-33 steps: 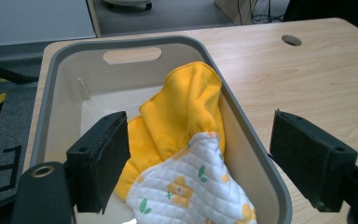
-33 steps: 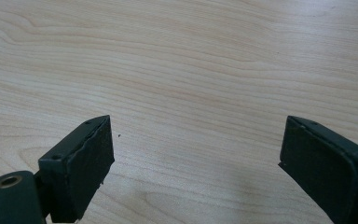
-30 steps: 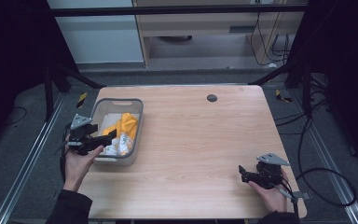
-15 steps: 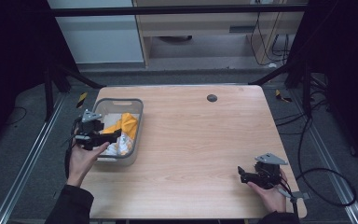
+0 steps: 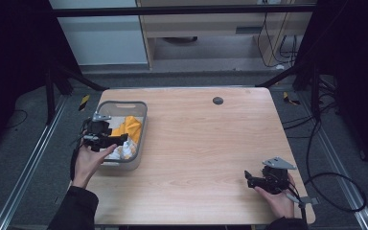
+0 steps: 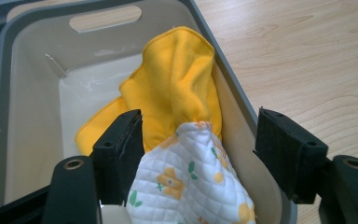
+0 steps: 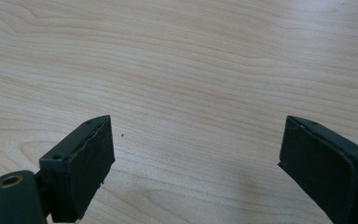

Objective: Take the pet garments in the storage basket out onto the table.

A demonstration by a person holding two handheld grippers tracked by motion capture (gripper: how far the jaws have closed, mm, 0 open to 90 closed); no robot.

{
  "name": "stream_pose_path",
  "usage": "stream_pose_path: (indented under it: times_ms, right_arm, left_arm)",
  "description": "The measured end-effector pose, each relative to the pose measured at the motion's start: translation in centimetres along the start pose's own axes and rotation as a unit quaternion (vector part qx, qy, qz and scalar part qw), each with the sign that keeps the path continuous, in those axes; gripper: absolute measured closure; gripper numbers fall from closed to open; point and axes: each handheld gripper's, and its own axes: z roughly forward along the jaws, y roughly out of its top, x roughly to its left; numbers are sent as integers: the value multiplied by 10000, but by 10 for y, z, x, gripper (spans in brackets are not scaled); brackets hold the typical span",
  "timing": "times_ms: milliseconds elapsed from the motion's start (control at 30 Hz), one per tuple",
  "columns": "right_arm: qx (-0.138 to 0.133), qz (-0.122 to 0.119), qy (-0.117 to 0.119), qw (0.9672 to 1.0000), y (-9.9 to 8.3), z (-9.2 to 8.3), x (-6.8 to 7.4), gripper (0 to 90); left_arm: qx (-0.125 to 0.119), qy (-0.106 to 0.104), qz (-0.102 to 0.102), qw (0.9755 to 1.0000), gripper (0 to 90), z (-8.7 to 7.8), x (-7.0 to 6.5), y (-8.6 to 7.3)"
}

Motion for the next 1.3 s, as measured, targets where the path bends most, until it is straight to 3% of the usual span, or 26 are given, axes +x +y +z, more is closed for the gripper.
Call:
stream_pose_path:
  times_ms: [600, 1300]
  right_arm:
    - [63, -64, 34, 10000, 0, 2, 1, 99]
    - [116, -53, 70, 9999, -1, 5, 2, 98]
  left_arm:
    - [483, -82, -61, 9988, 391, 16, -4, 1]
    - [1020, 95, -75, 9947, 452, 43, -5, -3]
